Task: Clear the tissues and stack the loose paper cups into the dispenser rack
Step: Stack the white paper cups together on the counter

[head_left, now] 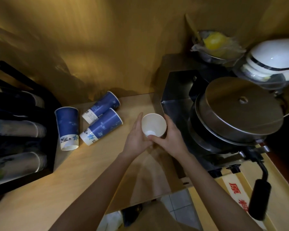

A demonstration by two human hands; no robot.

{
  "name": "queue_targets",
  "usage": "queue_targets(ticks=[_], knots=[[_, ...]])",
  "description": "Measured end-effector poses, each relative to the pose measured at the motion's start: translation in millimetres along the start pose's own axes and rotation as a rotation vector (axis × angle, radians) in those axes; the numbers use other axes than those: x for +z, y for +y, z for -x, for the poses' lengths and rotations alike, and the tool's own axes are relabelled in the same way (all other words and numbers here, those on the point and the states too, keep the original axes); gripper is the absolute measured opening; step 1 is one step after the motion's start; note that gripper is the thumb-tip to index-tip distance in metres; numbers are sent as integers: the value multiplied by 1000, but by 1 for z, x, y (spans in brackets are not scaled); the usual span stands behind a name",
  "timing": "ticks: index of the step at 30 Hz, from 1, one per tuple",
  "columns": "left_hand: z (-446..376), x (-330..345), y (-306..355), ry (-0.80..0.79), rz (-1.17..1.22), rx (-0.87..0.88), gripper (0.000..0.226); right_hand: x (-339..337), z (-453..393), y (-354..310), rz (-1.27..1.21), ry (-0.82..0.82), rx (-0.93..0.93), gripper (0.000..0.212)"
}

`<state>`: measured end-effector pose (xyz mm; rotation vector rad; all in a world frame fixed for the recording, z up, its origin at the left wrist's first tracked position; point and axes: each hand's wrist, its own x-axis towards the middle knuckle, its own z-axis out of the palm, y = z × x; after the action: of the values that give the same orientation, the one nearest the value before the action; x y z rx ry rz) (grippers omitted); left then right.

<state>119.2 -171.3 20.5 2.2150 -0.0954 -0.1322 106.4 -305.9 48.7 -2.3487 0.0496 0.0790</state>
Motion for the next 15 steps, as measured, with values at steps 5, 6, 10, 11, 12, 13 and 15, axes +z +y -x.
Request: queue_targets(ticks=[5,6,10,11,12,13,15], knots=[[-5,8,3,3,-57,3,96,-1,0,6,-51,-18,11,81],[-7,8,4,-3,-70,4,96,-1,-2,6,-50,-25,11,80],[-13,4,5,-26,-109,-11,98,-2,-8,2,15,-51,14,83],[-14,2,6,-36,-124,-13,99,-2,-9,0,32,-59,16,83],[-14,0,6,-45,-140,-11,100,-3,-10,-1,49,-67,17,83],[-14,-2,7,-58,-154,-6,100,-3,-11,-3,69,-75,22,83],[-15,-9,9,-105,-162,17,99,-4,-13,-7,135,-103,40,84]])
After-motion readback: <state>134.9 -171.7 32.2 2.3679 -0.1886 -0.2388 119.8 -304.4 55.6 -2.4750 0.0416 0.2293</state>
